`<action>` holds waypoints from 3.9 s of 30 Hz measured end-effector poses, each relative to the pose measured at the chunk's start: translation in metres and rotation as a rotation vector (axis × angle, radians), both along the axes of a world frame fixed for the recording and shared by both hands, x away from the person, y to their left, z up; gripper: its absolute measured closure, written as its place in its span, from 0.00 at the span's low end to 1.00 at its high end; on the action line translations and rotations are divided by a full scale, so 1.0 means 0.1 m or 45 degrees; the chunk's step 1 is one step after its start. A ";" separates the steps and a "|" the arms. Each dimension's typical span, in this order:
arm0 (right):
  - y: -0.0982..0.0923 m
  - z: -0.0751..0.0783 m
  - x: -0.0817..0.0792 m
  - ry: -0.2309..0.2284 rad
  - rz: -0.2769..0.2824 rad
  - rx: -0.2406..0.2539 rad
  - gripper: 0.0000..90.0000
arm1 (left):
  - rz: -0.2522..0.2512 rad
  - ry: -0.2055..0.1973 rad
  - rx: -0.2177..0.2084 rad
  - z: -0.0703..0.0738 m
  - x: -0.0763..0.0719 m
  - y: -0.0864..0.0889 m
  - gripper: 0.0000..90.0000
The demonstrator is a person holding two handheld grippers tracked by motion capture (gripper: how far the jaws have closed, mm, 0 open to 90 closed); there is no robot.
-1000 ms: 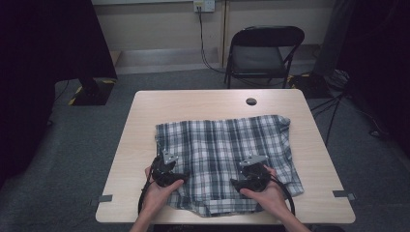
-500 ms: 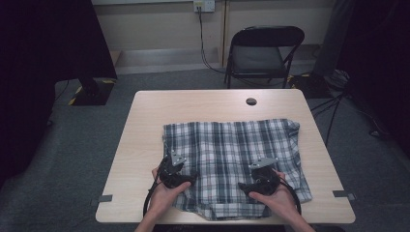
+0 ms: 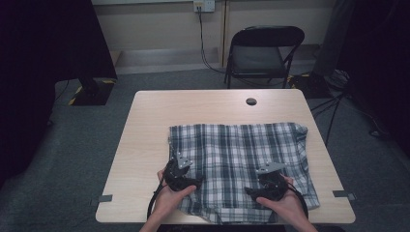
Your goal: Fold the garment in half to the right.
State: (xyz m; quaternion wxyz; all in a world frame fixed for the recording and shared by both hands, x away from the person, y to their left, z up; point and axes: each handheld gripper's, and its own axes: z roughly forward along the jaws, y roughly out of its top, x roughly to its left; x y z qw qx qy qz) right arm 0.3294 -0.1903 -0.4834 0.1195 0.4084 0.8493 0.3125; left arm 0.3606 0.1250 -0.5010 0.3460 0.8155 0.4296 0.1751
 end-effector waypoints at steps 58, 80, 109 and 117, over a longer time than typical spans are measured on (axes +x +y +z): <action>0.49 -0.01 0.16 0.071 0.127 0.064 0.24 | 0.272 0.063 -0.200 0.14 1.17 0.65 0.16; 0.52 -0.02 0.05 0.049 0.136 0.027 0.24 | 0.309 0.029 -0.245 0.01 1.17 0.57 0.44; 0.49 -0.02 0.02 0.055 0.148 0.040 0.23 | 0.270 0.043 -0.400 0.15 1.06 0.65 0.90; 0.45 0.01 0.05 0.094 0.157 0.080 0.19 | 0.240 0.018 -0.452 0.25 1.00 0.65 0.91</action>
